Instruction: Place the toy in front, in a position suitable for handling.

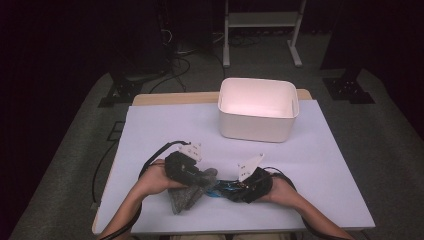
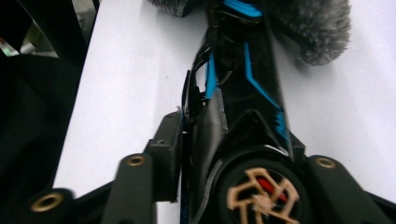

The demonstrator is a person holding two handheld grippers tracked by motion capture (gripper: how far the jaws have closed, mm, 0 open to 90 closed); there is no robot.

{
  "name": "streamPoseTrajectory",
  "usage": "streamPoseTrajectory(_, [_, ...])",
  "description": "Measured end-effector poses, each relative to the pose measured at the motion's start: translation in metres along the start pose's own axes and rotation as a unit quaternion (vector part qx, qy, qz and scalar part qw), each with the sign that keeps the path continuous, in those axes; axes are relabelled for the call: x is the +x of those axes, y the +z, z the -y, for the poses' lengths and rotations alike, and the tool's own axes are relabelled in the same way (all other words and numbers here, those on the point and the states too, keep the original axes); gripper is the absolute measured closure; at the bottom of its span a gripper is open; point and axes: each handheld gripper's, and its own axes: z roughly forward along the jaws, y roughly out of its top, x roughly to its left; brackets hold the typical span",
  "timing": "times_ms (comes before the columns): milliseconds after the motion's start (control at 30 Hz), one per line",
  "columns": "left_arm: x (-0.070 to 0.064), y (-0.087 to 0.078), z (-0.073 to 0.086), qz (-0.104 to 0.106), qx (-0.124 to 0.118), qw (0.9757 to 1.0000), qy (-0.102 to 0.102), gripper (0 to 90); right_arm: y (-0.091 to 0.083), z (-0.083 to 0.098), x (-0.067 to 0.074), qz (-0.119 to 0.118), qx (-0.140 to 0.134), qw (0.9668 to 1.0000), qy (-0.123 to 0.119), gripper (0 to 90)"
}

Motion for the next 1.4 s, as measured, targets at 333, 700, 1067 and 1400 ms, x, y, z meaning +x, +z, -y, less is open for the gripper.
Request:
streamPoseTrajectory(333, [-0.001,0.003,-0.002,-0.002,0.008,1.0,0.002,76.9,-0.025,0.019,0.008,0.043,-0.012,0.9988,0.019,46.8])
streamPoseTrajectory(700, [-0.007,0.031,-0.039,0.008,0.036,0.9982,0.047,78.8,-0.023,0.021,0.014,0.046,-0.02,0.9987,0.009,55.5])
streamPoseTrajectory(1067, [-0.001,0.017,-0.019,0.008,0.012,0.9996,0.026,78.4,-0.023,0.023,0.013,0.046,-0.026,0.9985,0.01,55.5])
streamPoseTrajectory(1400, [0.006,-0.01,0.016,-0.012,-0.003,0.9999,-0.011,78.4,-0.023,0.023,0.013,0.046,-0.025,0.9986,0.009,55.3])
